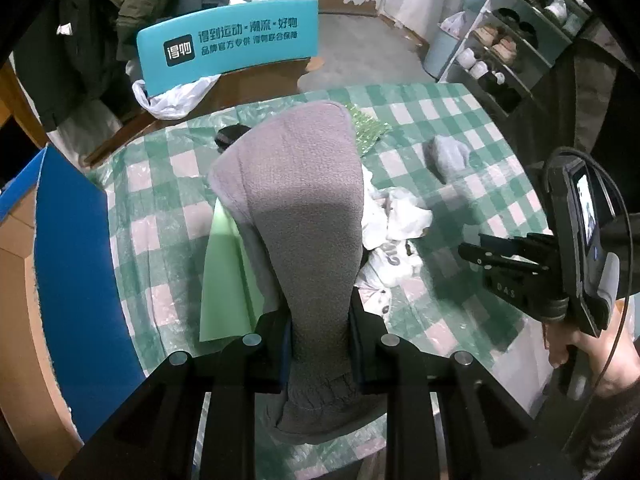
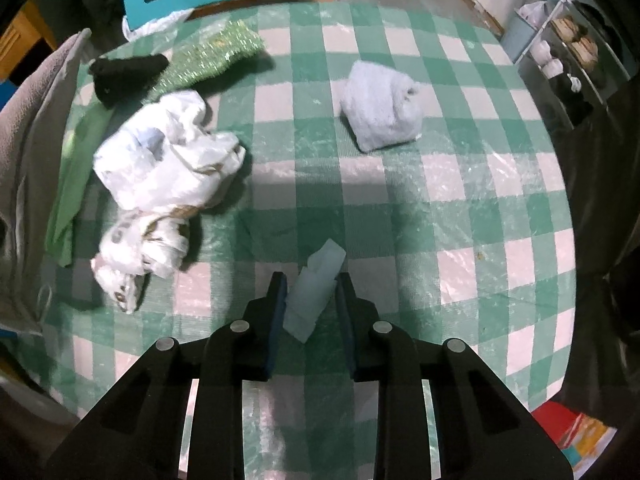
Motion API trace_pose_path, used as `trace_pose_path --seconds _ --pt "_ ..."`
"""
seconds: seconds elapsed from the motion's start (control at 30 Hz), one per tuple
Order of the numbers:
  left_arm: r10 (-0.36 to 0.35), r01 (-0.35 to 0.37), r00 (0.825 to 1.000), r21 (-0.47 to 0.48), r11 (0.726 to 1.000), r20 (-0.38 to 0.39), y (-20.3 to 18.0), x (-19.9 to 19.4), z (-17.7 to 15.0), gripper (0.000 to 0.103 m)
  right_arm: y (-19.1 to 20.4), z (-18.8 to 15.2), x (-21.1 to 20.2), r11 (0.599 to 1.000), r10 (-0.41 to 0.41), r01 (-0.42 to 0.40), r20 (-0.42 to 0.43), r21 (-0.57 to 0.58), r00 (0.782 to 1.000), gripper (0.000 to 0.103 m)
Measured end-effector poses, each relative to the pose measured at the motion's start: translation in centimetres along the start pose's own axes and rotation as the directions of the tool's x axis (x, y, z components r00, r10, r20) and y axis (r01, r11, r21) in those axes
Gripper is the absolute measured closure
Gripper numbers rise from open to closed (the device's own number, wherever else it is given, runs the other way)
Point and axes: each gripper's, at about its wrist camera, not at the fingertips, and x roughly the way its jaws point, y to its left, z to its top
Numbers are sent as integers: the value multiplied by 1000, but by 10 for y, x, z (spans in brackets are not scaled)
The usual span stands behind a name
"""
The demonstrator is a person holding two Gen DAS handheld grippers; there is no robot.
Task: Organize soft objects
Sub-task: 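Lift the grey sock with the left tool toward the box while the right tool holds the white item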
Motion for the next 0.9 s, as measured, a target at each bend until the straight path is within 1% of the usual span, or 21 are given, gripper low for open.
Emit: trace_pose_path --seconds 0.23,0.37,0.53,0.67,0.9 --pt "13 -13 999 5 1000 35 5 -15 -4 80 5 3 -22 1000 12 -12 48 -15 999 80" --pt "10 -10 999 -6 1000 53 11 -22 -5 82 12 6 -38 999 20 -18 84 -27 996 80" --pt "28 -27 997 -8 1000 75 18 -30 -7 82 22 9 -59 999 21 -14 136 -49 991 80" --pt "30 -29 996 -13 999 89 23 -38 -10 82 30 14 -71 998 39 -31 156 -53 987 80" --pt "27 -24 993 -27 999 113 34 -55 -17 82 50 16 -92 994 70 -53 190 -92 979 80"
